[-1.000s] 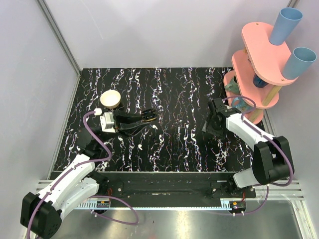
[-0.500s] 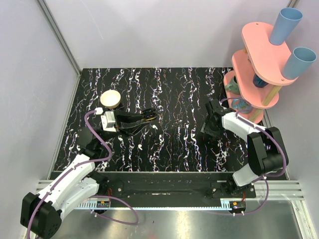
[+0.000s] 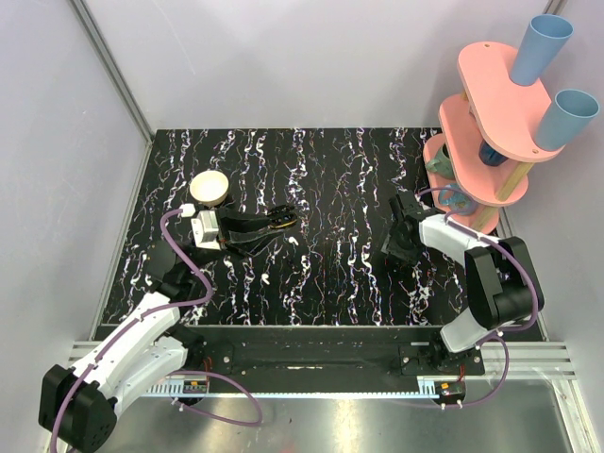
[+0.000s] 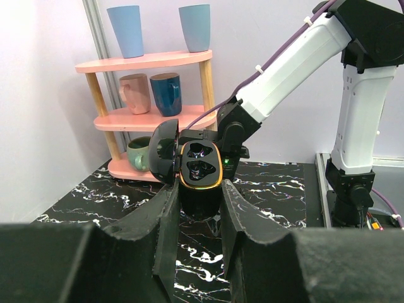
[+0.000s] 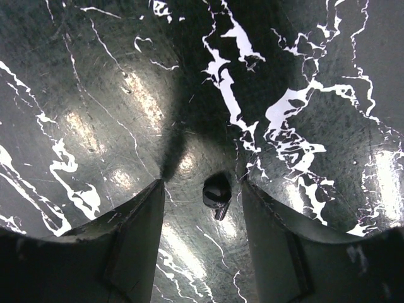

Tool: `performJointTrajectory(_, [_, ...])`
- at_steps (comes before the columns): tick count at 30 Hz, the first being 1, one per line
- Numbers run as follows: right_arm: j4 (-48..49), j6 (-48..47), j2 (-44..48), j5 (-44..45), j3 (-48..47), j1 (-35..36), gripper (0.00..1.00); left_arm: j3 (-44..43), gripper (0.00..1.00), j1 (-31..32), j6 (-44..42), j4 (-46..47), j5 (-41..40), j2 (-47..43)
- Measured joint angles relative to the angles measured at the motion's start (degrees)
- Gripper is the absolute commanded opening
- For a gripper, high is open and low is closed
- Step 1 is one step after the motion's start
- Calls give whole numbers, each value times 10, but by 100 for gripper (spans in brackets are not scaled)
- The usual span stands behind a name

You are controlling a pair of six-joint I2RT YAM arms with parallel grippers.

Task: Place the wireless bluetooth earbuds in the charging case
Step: Pick up the right earbud from the center of the board.

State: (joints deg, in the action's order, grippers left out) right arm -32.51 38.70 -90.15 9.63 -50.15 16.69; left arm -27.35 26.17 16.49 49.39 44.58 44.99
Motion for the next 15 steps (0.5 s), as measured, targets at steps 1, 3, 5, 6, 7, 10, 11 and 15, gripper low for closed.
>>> performJointTrajectory(1, [2,0,-1,0,1,-2,59,0,0,0,0,0,0,0])
performJointTrajectory(3, [4,-1,-3,0,2,-5,58,0,0,0,0,0,0,0])
performJointTrajectory(5, [8,-3,-3,0,4,-9,57,0,0,0,0,0,0,0])
performJointTrajectory(6, [9,-3,-3,0,5,-10,57,0,0,0,0,0,0,0])
performJointTrajectory(7, [10,-4,-3,0,5,-11,56,0,0,0,0,0,0,0])
performJointTrajectory(10, [14,-7,-3,-1,5,-13,55,0,0,0,0,0,0,0])
performJointTrajectory(11, [14,-8,-3,-1,6,-13,55,0,0,0,0,0,0,0])
performJointTrajectory(15, [19,-13,-1,-3,10,-13,55,0,0,0,0,-1,0,0])
